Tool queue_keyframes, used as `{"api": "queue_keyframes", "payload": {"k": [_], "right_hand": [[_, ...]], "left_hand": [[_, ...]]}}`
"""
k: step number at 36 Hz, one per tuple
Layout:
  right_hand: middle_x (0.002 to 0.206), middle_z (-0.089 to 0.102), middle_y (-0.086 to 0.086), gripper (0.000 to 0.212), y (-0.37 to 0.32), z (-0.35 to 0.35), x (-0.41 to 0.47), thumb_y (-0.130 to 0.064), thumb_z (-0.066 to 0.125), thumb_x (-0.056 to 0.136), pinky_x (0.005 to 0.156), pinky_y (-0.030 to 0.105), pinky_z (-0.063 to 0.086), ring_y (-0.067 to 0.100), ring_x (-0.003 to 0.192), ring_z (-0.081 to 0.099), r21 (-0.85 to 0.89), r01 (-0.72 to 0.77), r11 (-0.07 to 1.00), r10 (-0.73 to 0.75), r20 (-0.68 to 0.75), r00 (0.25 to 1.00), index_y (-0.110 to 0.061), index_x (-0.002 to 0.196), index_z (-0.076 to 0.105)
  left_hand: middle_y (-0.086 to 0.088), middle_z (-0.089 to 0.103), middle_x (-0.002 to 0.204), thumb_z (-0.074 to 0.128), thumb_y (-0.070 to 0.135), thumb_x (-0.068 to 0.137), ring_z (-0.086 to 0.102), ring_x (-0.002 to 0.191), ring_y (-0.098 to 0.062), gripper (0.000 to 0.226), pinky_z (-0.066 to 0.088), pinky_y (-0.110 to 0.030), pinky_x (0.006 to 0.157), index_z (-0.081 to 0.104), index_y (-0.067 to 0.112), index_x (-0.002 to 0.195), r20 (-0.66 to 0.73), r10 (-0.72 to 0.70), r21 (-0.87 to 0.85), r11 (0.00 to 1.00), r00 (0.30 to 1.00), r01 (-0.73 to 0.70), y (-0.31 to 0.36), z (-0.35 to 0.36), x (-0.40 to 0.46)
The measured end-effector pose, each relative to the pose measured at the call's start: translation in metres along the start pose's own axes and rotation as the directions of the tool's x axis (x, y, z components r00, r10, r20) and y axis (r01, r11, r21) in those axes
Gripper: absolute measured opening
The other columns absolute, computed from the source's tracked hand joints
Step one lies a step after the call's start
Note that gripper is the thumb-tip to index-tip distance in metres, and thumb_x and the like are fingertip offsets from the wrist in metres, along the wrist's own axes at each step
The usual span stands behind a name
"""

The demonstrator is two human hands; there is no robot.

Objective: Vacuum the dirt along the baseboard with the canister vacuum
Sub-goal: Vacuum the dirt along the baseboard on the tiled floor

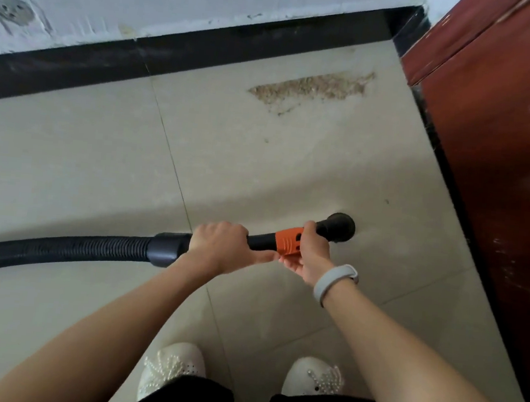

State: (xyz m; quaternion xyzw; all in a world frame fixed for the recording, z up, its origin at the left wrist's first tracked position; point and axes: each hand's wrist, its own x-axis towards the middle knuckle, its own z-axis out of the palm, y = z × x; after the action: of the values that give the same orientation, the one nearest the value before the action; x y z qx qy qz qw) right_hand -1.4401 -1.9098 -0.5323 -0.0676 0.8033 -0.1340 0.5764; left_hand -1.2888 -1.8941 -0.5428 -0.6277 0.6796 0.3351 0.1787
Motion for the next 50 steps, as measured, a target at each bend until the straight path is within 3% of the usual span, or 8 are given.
{"api": "queue_keyframes", "payload": {"k": [9, 14, 18, 27, 32, 35, 41, 50], "right_hand": [[0.093, 0.053, 0.011, 0.043, -0.038, 0.088, -0.014, -0.04, 0.036, 0.102, 0.053, 0.033, 0.053, 0.023, 0.069, 0.057, -0.051, 0.113, 0.992, -0.103, 0.172, 0.98, -0.005, 0.127, 0.042], [0.128, 0.055, 0.014, 0.056, -0.067, 0.136, -0.008, -0.045, 0.039, 0.099, 0.087, 0.044, 0.055, 0.031, 0.102, 0.059, -0.11, 0.235, 0.966, -0.212, 0.187, 0.959, -0.005, 0.138, 0.039], [0.109, 0.054, 0.006, 0.06, -0.065, 0.154, -0.008, -0.047, 0.051, 0.093, 0.08, 0.038, 0.055, 0.023, 0.088, 0.054, -0.166, 0.242, 0.956, -0.198, 0.247, 0.949, -0.009, 0.138, 0.037], [0.121, 0.049, 0.016, 0.057, -0.085, 0.184, -0.023, -0.034, 0.056, 0.089, 0.087, 0.051, 0.054, 0.035, 0.106, 0.057, -0.188, 0.228, 0.955, -0.188, 0.21, 0.959, -0.01, 0.133, 0.028], [0.102, 0.058, 0.015, 0.035, -0.117, 0.216, -0.021, -0.033, 0.06, 0.078, 0.078, 0.054, 0.057, 0.038, 0.094, 0.063, -0.313, 0.308, 0.898, -0.238, 0.243, 0.94, -0.009, 0.098, 0.043], [0.105, 0.057, 0.013, 0.05, -0.124, 0.227, -0.019, -0.037, 0.057, 0.071, 0.084, 0.053, 0.055, 0.038, 0.098, 0.06, -0.363, 0.358, 0.86, -0.291, 0.227, 0.93, -0.01, 0.109, 0.039], [0.099, 0.061, 0.009, 0.043, -0.114, 0.21, -0.025, -0.028, 0.068, 0.087, 0.089, 0.044, 0.056, 0.027, 0.085, 0.068, 0.041, 0.24, 0.97, -0.238, 0.372, 0.897, -0.01, 0.12, 0.045], [0.075, 0.056, 0.007, 0.02, -0.137, 0.179, 0.004, -0.024, 0.056, 0.094, 0.078, 0.037, 0.057, 0.024, 0.074, 0.062, -0.016, 0.242, 0.97, -0.208, 0.461, 0.863, -0.011, 0.081, 0.047]], "left_hand": [[0.006, 0.055, 0.067, 0.038, 0.091, 0.067, 0.058, 0.073, -0.022, 0.069, 0.043, -0.031, 0.065, 0.055, 0.025, 0.073, -0.198, -0.273, -0.143, 0.958, 0.941, 0.248, -0.069, -0.015, -0.009], [0.003, 0.056, 0.067, 0.039, 0.088, 0.07, 0.058, 0.07, -0.024, 0.07, 0.041, -0.031, 0.064, 0.056, 0.02, 0.074, -0.236, -0.45, -0.34, 0.869, 0.861, 0.36, -0.084, -0.02, -0.001], [-0.001, 0.058, 0.069, 0.042, 0.086, 0.072, 0.058, 0.069, -0.025, 0.072, 0.045, -0.033, 0.066, 0.054, 0.015, 0.074, -0.192, -0.509, -0.459, 0.802, 0.839, 0.382, -0.089, -0.017, 0.003], [-0.002, 0.055, 0.07, 0.049, 0.063, 0.088, 0.052, 0.062, -0.017, 0.049, 0.034, -0.029, 0.05, 0.05, 0.014, 0.082, -0.14, -0.364, -0.615, 0.761, 0.921, 0.208, -0.119, -0.022, 0.006], [-0.007, 0.062, 0.078, 0.045, 0.063, 0.09, 0.063, 0.07, -0.025, 0.049, 0.054, -0.037, 0.066, 0.049, 0.014, 0.093, -0.099, -0.353, -0.647, 0.733, 0.931, 0.209, -0.138, -0.028, 0.014], [-0.01, 0.066, 0.079, 0.045, 0.062, 0.09, 0.067, 0.067, -0.027, 0.049, 0.056, -0.04, 0.068, 0.049, 0.013, 0.091, -0.089, -0.347, -0.7, 0.689, 0.934, 0.189, -0.139, -0.036, 0.02], [-0.007, 0.066, 0.066, 0.048, 0.048, 0.096, 0.062, 0.047, -0.015, 0.036, 0.05, -0.026, 0.052, 0.051, 0.013, 0.086, -0.09, -0.304, -0.762, 0.634, 0.948, 0.131, -0.135, -0.041, 0.028], [-0.004, 0.061, 0.057, 0.049, 0.042, 0.097, 0.055, 0.04, -0.01, 0.033, 0.047, -0.026, 0.047, 0.049, 0.013, 0.082, -0.077, -0.324, -0.803, 0.581, 0.943, 0.134, -0.099, -0.052, 0.051]]}}
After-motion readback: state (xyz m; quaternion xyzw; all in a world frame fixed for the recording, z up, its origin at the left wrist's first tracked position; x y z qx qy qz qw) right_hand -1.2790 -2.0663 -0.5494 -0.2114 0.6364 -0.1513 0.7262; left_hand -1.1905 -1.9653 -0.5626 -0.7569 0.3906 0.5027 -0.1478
